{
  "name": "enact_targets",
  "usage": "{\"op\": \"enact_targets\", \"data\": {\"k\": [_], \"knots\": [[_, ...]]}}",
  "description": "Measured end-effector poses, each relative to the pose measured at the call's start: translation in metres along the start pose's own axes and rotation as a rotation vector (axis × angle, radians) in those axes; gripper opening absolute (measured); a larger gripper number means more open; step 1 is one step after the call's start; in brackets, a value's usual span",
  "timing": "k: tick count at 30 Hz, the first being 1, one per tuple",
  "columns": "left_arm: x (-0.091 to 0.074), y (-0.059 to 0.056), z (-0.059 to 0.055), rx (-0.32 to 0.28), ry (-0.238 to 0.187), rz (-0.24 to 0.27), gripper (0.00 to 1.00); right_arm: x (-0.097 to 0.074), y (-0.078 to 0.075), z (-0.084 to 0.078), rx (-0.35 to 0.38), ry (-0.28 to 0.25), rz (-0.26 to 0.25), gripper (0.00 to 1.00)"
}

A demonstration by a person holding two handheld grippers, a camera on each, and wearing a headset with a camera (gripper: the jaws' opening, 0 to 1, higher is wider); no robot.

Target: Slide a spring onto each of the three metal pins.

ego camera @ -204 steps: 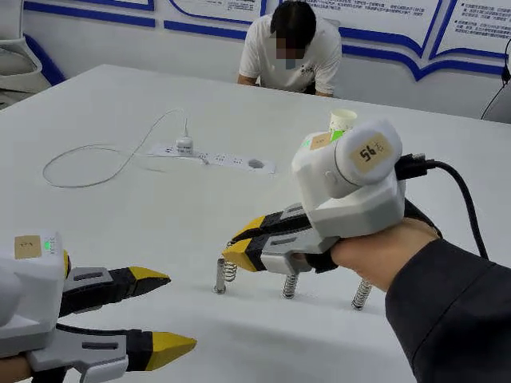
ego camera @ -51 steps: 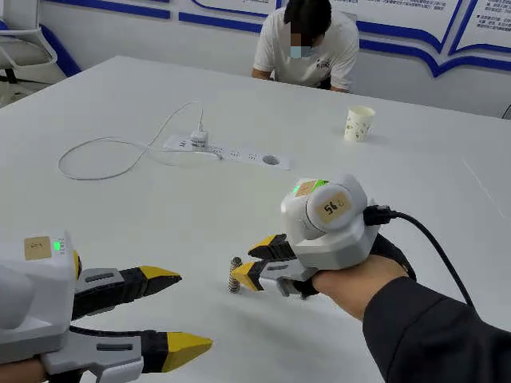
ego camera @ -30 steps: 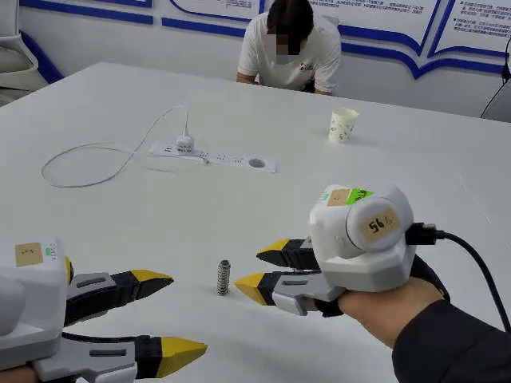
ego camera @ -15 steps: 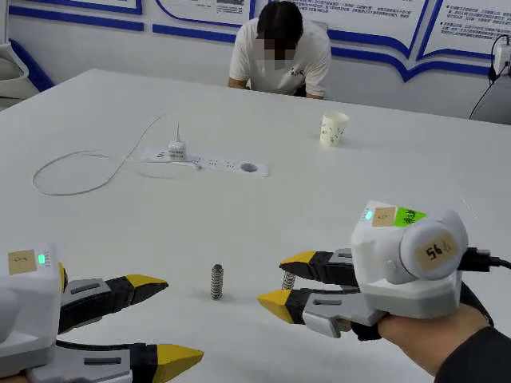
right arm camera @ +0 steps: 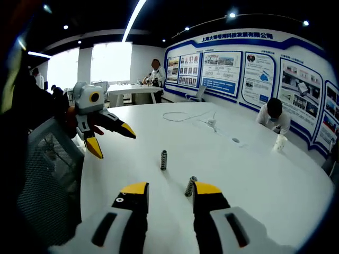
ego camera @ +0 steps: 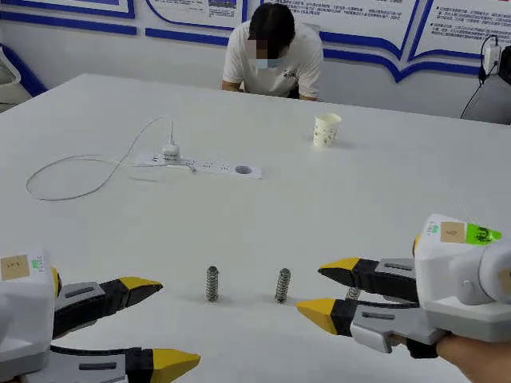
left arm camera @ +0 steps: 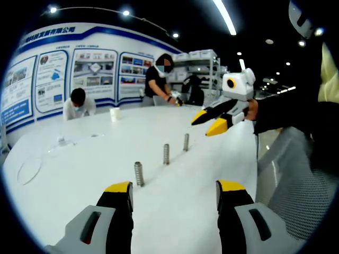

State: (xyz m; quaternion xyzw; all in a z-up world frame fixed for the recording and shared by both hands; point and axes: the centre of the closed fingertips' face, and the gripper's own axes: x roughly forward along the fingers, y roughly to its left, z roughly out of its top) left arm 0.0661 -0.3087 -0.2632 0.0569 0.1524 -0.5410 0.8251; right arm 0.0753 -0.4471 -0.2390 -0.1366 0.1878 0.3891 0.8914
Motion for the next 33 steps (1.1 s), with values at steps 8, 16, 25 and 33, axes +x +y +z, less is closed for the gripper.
{"op": "enact_targets", "data": {"k": [8,16,25,33], "knots": [[0.0,0.0,-0.001,-0.004,0.001,0.001,0.66,-0.022,-0.015,-0.012,0.028,-0.011,-0.055,0.35],[0.0,0.0,-0.002,-0.004,0.007,0.002,0.67,-0.04,-0.028,-0.027,0.048,-0.01,-0.099,0.38],[0.0,0.001,-0.003,-0.008,0.009,0.005,0.67,-0.056,-0.039,-0.048,0.078,0.005,-0.131,0.43],[0.0,0.003,-0.004,-0.014,0.009,0.013,0.68,-0.062,-0.044,-0.06,0.102,0.007,-0.151,0.48]]}}
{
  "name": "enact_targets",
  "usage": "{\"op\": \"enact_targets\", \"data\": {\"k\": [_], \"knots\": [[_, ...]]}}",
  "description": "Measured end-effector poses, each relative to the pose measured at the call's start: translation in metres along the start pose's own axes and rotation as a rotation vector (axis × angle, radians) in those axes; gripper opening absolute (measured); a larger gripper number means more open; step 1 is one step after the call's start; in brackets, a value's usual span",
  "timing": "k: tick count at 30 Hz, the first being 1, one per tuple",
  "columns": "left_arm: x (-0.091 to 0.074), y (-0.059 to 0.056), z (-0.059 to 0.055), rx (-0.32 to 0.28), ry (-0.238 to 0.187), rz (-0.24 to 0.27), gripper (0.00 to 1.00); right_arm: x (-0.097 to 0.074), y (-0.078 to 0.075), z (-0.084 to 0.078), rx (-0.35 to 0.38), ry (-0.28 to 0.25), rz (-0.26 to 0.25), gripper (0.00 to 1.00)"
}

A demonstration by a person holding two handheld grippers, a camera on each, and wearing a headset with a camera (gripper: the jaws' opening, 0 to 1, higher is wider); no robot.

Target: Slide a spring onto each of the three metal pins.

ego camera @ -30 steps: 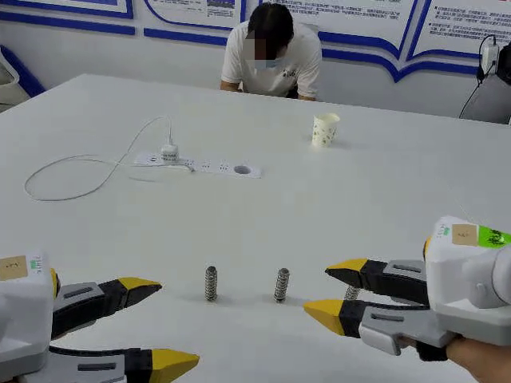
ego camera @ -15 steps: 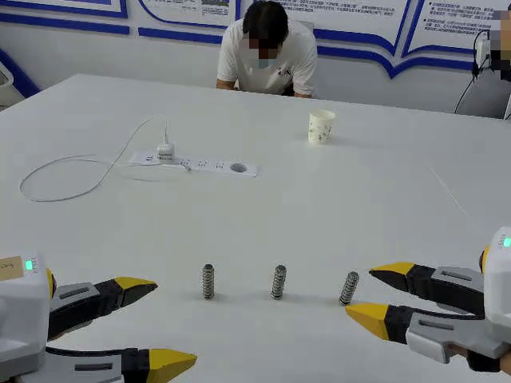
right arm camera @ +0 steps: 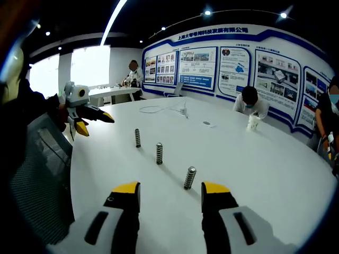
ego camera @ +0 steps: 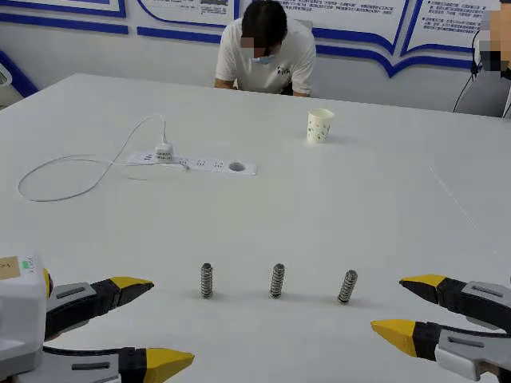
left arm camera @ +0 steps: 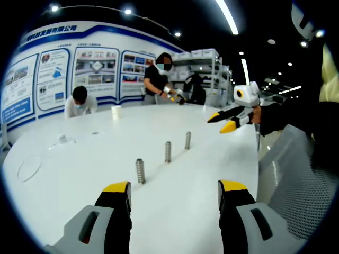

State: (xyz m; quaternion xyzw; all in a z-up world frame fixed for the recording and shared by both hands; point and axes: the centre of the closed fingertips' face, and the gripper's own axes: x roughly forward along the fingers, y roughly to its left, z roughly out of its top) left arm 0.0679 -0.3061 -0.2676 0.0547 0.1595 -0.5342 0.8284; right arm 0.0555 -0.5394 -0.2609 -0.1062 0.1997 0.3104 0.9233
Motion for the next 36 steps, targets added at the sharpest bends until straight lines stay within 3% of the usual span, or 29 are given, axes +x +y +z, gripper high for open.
{"op": "enact_targets", "data": {"k": [20,36], "knots": [[-0.0006,0.0056,-0.0059,-0.013,0.011,0.02,0.68,-0.0073,-0.0018,-0.0063,-0.01,-0.019,-0.023,0.57],[-0.0017,0.006,-0.0053,-0.019,0.005,0.025,0.68,-0.0077,-0.0015,-0.0037,-0.002,-0.023,-0.025,0.57]]}}
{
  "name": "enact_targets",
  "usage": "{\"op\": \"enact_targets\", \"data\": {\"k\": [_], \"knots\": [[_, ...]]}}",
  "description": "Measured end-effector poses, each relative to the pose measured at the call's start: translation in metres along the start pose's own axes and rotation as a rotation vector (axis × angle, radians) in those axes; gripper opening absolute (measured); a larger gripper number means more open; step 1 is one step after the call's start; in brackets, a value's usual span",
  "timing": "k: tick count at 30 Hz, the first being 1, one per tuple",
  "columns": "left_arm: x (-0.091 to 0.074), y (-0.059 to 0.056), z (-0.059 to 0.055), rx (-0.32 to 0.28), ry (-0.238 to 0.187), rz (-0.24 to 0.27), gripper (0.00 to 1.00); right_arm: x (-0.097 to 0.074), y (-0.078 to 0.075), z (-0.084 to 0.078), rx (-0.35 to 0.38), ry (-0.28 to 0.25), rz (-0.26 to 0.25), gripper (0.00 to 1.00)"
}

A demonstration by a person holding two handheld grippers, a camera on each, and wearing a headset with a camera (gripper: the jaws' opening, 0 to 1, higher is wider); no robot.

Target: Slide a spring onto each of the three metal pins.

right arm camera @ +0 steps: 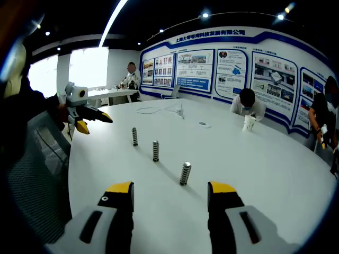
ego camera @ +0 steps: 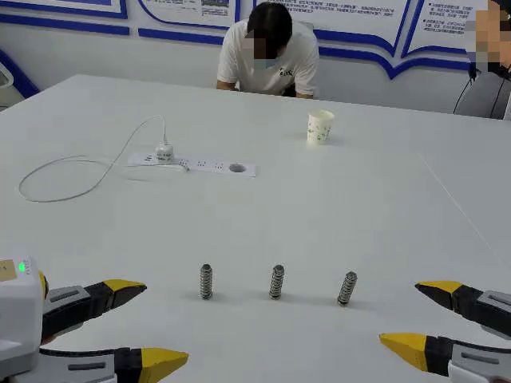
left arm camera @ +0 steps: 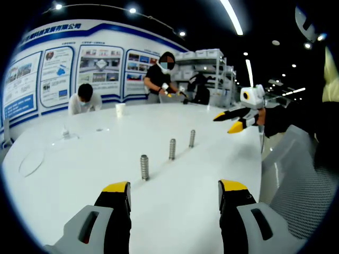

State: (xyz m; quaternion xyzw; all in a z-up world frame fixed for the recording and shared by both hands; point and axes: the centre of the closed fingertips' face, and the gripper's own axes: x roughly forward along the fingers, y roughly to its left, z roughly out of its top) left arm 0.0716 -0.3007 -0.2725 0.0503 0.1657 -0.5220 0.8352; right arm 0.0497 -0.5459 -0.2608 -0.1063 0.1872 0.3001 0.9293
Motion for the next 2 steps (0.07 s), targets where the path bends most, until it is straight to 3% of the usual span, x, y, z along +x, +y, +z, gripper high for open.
{"op": "enact_targets", "data": {"k": [2], "knots": [[0.0001,-0.0004,-0.0002,0.0,0.001,-0.001,0.68,-0.0004,-0.0005,-0.0002,0.001,0.001,-0.002,0.57]]}}
